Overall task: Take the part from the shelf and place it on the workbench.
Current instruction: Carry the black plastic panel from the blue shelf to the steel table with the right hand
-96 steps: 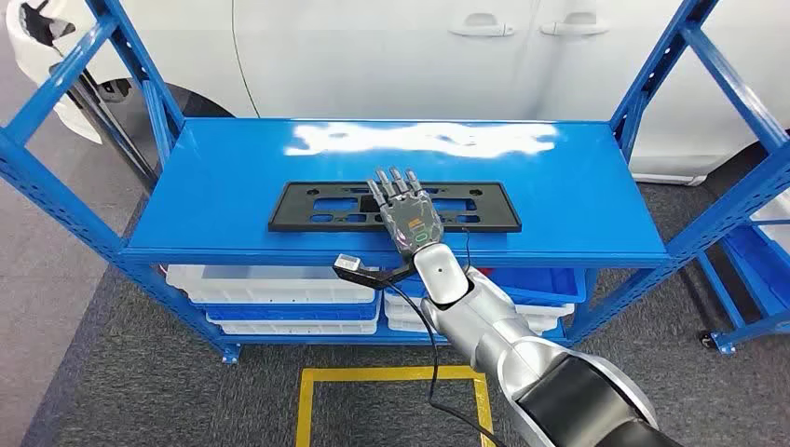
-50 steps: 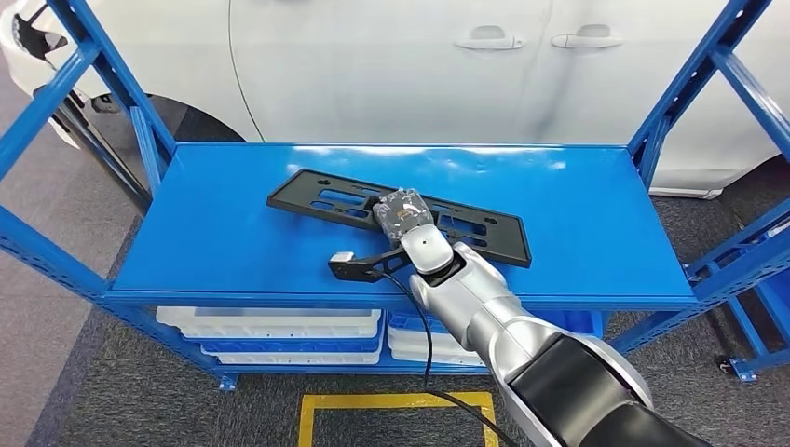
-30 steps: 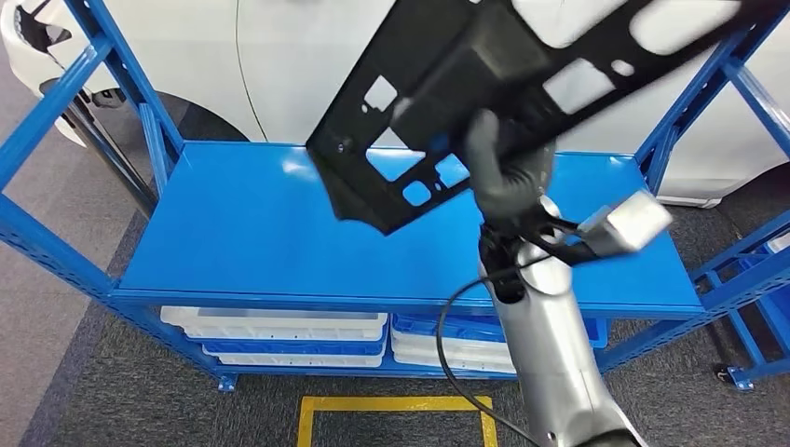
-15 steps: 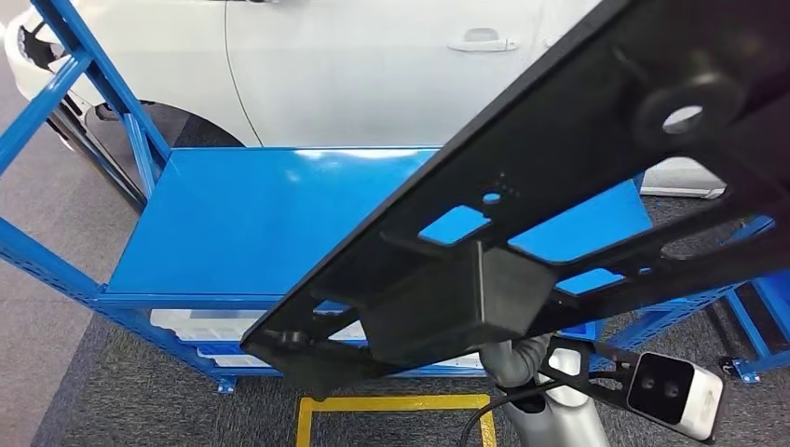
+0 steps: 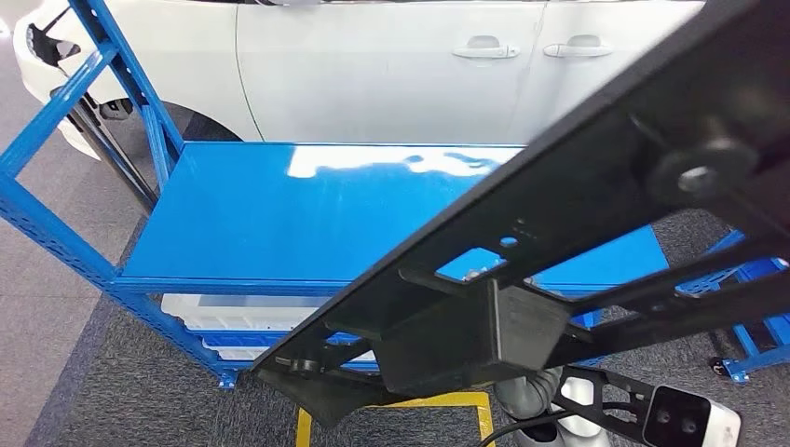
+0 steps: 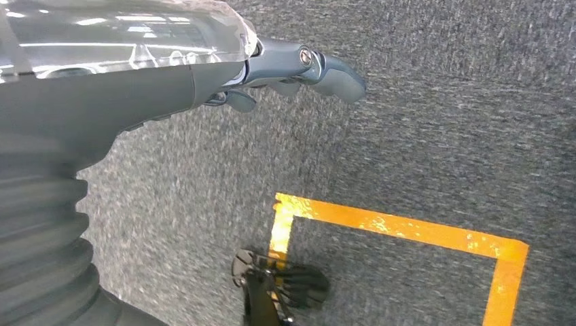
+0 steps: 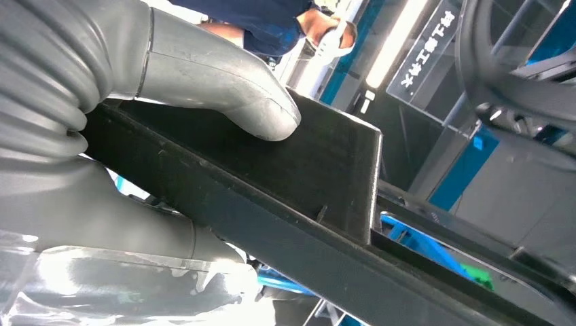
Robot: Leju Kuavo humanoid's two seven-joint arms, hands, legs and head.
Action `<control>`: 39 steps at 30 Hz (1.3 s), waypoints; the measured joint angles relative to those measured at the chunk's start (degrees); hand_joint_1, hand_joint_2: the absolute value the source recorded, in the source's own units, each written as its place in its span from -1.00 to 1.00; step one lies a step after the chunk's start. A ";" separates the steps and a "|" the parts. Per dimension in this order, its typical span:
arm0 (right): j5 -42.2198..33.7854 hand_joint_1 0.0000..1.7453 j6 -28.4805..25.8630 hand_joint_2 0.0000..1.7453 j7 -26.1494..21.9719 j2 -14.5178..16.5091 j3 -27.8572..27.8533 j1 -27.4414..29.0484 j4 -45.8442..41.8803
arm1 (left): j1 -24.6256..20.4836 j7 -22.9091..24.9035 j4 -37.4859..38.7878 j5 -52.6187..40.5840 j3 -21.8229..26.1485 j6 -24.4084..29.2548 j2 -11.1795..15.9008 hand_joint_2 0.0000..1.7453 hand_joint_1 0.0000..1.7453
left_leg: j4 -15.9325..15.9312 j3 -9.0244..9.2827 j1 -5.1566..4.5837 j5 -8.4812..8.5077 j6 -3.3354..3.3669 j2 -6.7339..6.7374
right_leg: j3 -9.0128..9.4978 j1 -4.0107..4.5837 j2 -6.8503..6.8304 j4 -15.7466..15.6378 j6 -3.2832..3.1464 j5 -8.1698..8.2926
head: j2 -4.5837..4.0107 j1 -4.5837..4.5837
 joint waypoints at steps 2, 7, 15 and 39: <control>0.04 1.00 0.05 1.00 0.00 -0.01 -0.08 0.06 -0.07 | -0.01 -0.03 0.00 -0.07 -0.03 0.00 0.00 1.00 -1.00 | 0.00 -0.09 0.00 0.06 0.07 0.01 | -0.13 0.00 0.00 0.32 0.02 -0.40 | 0.00 0.00; 1.55 1.00 -2.83 1.00 0.02 -0.11 -2.26 3.13 -3.72 | -0.51 -0.72 0.00 -0.73 -1.54 -1.66 0.51 1.00 -1.00 | 0.72 -3.89 -0.08 2.43 -0.24 0.24 | 2.82 -0.68 -0.10 5.98 0.72 -5.93 | 0.00 0.00; -1.87 1.00 -1.24 1.00 0.04 -0.09 -0.16 0.01 -2.80 | -0.02 -0.30 -0.02 2.88 0.11 -0.15 1.43 1.00 -1.00 | 3.99 -6.69 -0.07 0.93 -2.86 0.10 | 7.55 -0.49 -0.35 -3.28 -2.53 -2.42 | 0.00 0.00; -3.53 1.00 4.13 1.00 0.02 1.79 -3.94 0.74 -1.70 | -0.23 1.05 -0.60 2.77 1.47 1.98 2.99 1.00 -1.00 | 0.52 -4.80 -0.33 3.44 -0.83 0.58 | 7.23 -0.80 -0.33 1.83 0.20 -3.85 | 0.00 -0.01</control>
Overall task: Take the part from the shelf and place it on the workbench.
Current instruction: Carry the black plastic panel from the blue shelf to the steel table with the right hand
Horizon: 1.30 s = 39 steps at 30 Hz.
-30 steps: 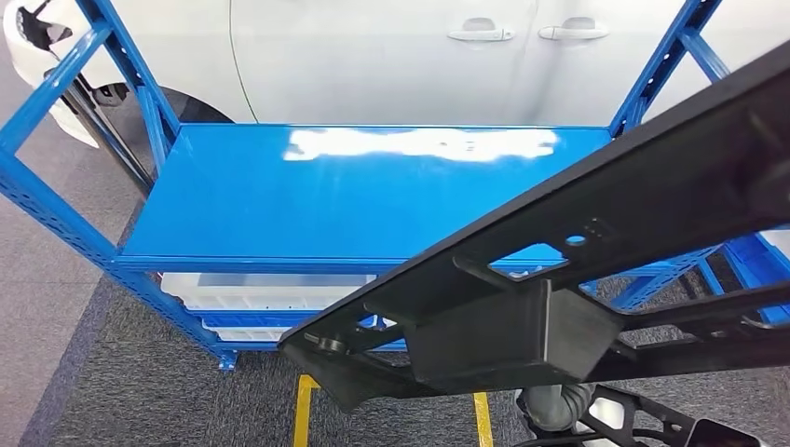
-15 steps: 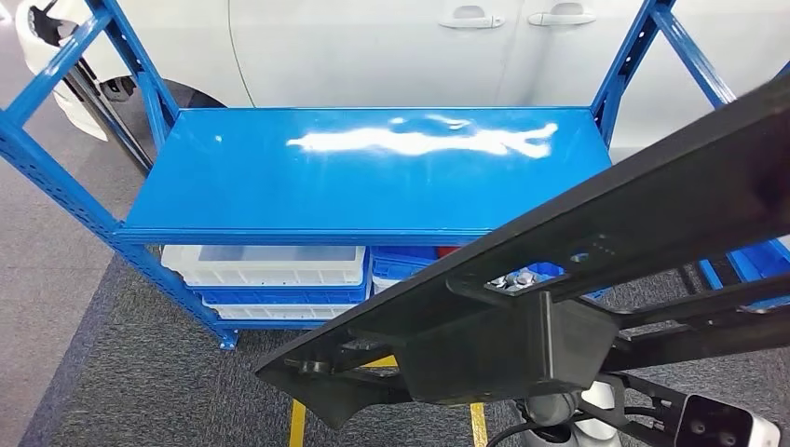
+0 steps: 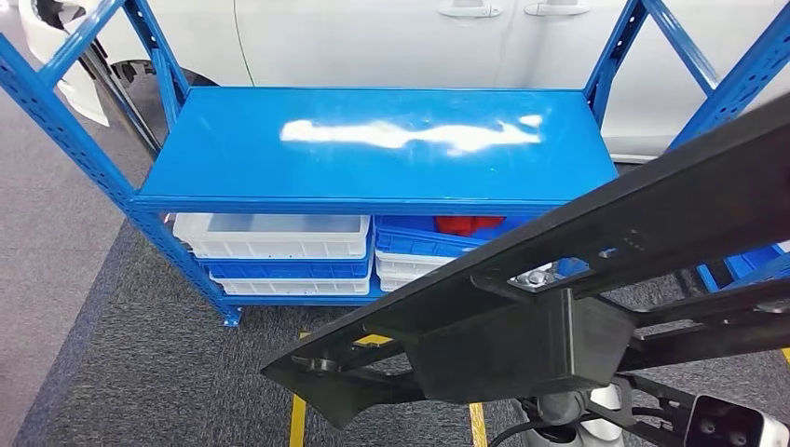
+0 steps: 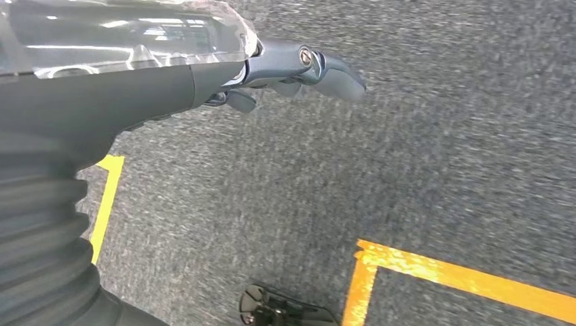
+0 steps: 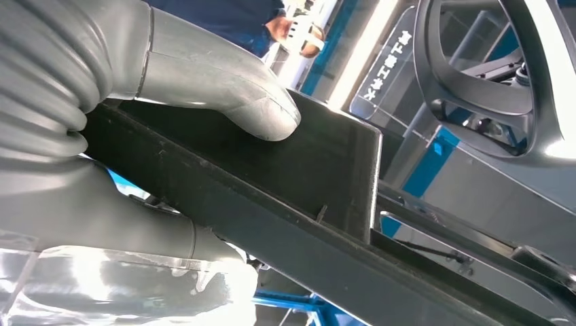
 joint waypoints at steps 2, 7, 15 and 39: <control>-0.59 1.00 0.21 1.00 0.00 0.01 -0.07 -0.09 0.09 | 0.00 0.12 -0.01 0.00 0.02 0.05 0.00 1.00 -1.00 | 0.32 -0.56 -0.07 0.72 -0.72 -0.04 | 2.42 0.34 0.09 -4.32 -0.66 -1.02 | 0.00 0.00; -2.20 1.00 0.10 1.00 0.02 0.02 -0.08 -0.27 0.81 | 0.14 0.21 -0.01 0.25 0.22 0.16 0.02 1.00 -1.00 | 4.78 -2.24 0.26 -3.59 -2.25 -0.17 | 0.69 0.24 -0.26 -5.02 -2.95 1.22 | -0.01 0.01; -2.15 1.00 -1.30 1.00 0.02 0.02 -0.09 -0.33 1.76 | 0.13 0.02 -0.08 0.86 0.91 0.83 0.07 1.00 -1.00 | 6.02 4.73 0.11 -4.94 -1.77 -0.23 | -4.95 0.96 -0.27 -4.64 -2.83 5.43 | -0.01 -0.01; 2.67 1.00 3.52 1.00 -0.01 1.01 -4.27 0.44 1.55 | 0.24 0.59 -0.29 1.70 2.03 0.13 -0.16 1.00 -1.00 | 10.11 0.23 -0.01 -10.30 -1.94 -0.07 | -2.43 0.35 0.54 -4.83 -2.93 3.62 | 0.00 -0.01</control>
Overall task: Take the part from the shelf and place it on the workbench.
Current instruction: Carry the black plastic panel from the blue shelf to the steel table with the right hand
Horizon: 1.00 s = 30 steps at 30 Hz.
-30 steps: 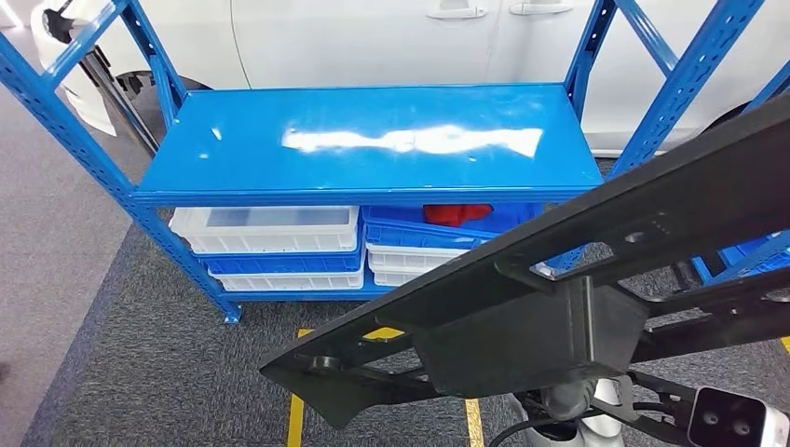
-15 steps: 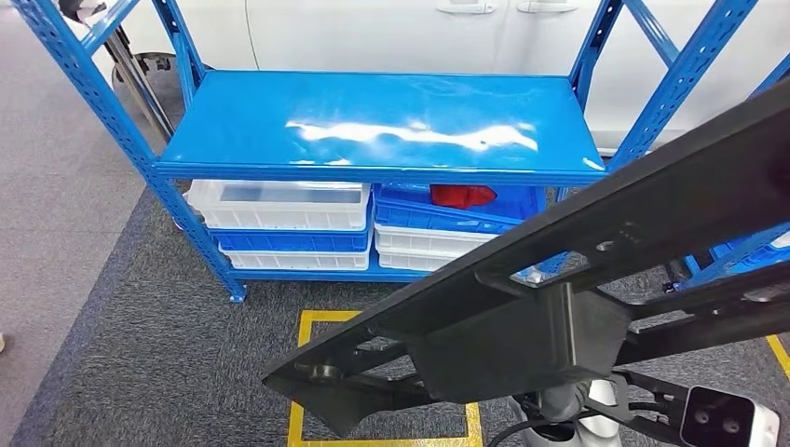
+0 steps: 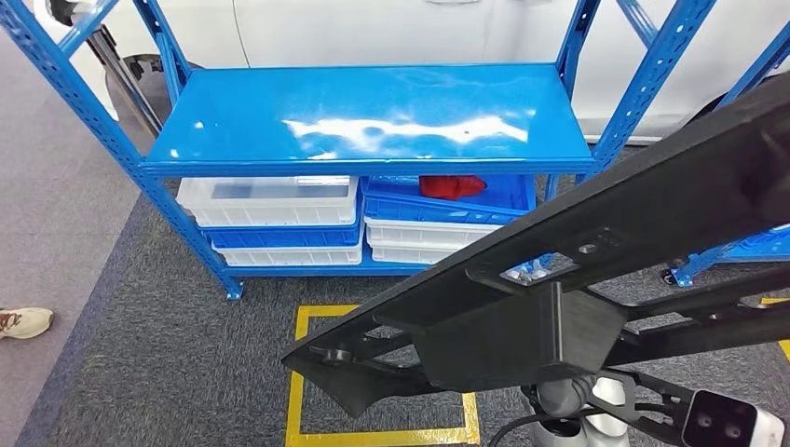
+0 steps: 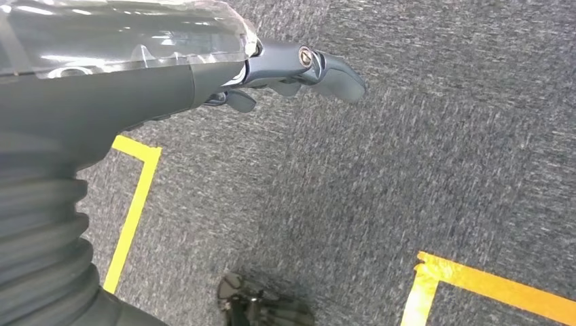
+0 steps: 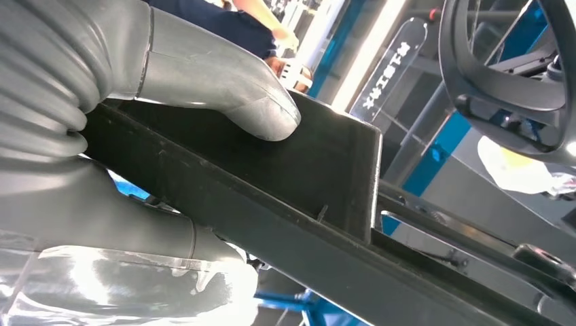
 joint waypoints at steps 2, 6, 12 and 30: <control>0.51 1.00 -0.23 1.00 0.00 -0.04 -0.04 -0.02 -0.06 | 0.12 0.33 0.00 0.07 0.23 -0.07 -0.05 1.00 -1.00 | 6.00 -2.81 0.10 -1.73 -0.27 -0.01 | -0.24 0.03 0.64 0.09 -0.04 0.15 | -0.01 -0.01; 0.91 1.00 -0.37 1.00 0.00 -0.16 -0.10 -0.92 -0.67 | 0.15 1.04 0.00 0.17 0.76 -0.04 -0.11 1.00 -1.00 | -4.45 2.14 0.53 4.92 -0.14 -2.09 | -0.50 0.10 2.59 0.68 0.44 0.29 | 0.00 0.01; 0.60 1.00 -3.87 1.00 -0.01 -0.64 -0.03 -3.13 -1.99 | 0.01 2.17 -0.01 -0.01 0.85 1.60 -0.23 1.00 -1.00 | -10.17 4.12 0.69 6.56 1.64 -2.44 | -2.32 0.07 3.83 1.74 2.63 0.57 | 0.00 0.01; 0.51 1.00 -7.25 1.00 -0.01 -2.52 1.75 -4.07 -4.06 | 0.03 3.45 0.00 -3.39 0.57 8.08 -0.71 1.00 -1.00 | -2.21 0.85 -0.06 1.16 0.03 1.08 | -0.42 0.23 -0.70 -0.12 -0.14 0.34 | 0.00 0.01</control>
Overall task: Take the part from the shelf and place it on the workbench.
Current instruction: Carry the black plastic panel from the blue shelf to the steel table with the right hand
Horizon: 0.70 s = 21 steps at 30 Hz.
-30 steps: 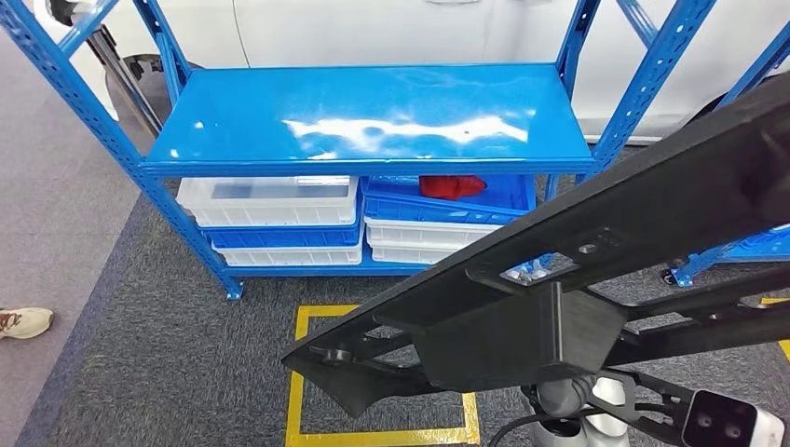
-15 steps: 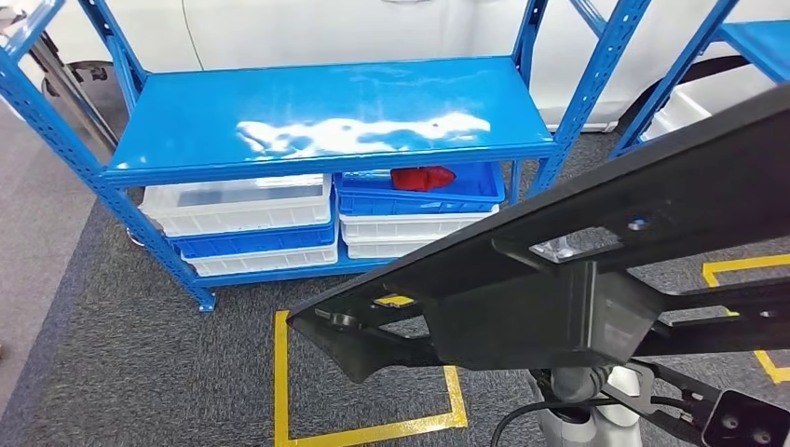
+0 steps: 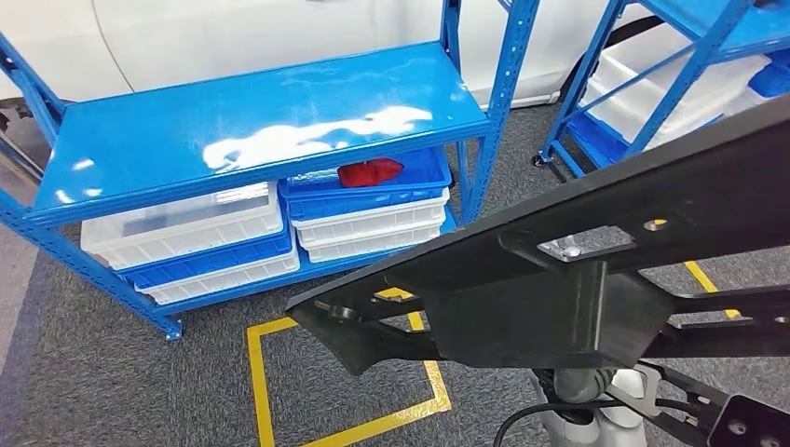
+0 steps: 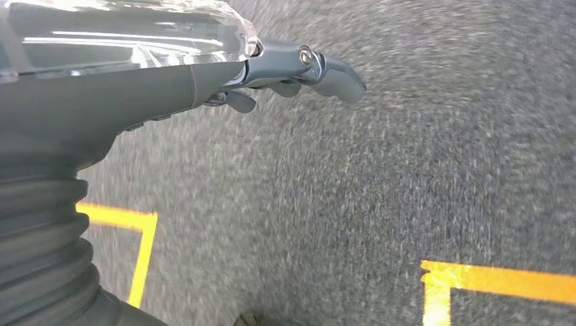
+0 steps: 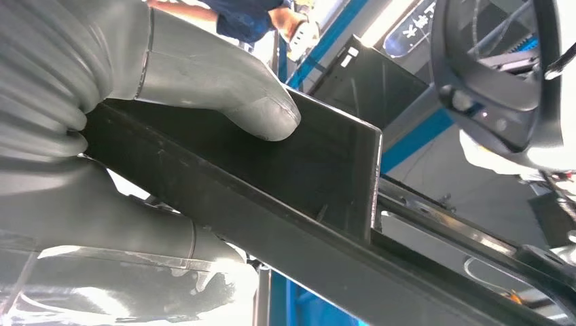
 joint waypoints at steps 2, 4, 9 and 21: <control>0.03 1.00 0.86 1.00 0.01 0.00 0.25 0.83 -1.21 | 0.37 -0.25 0.00 -0.61 -0.19 -0.37 -0.23 1.00 -1.00 | 7.17 -3.26 0.07 -2.78 -0.23 -0.91 | -0.06 0.01 1.32 0.07 -0.09 0.02 | -0.01 -0.01; 0.44 1.00 1.18 1.00 0.01 0.00 0.24 1.58 -2.74 | 0.55 -0.48 0.00 -1.26 -0.62 -1.53 -0.55 1.00 -1.00 | 6.96 -3.32 0.15 -1.04 -0.26 -1.14 | 0.01 -0.01 2.77 0.22 -0.03 -0.02 | 0.00 -0.01; 1.44 1.00 0.55 1.00 0.01 -0.23 1.94 2.18 -5.38 | 0.59 -1.29 0.00 -1.18 -1.39 -4.85 -1.10 1.00 -1.00 | -7.31 2.94 0.67 5.09 0.43 -5.65 | -0.51 -0.07 6.23 1.03 1.17 -0.10 | 0.00 -0.01; 1.41 1.00 -2.77 1.00 0.04 -2.06 8.32 0.80 -4.40 | 0.21 -2.50 0.00 0.44 -1.11 -5.02 -2.03 1.00 -1.00 | -8.19 3.10 0.27 5.46 2.43 1.93 | -4.48 -0.16 -0.74 9.12 2.73 -2.62 | 0.01 0.01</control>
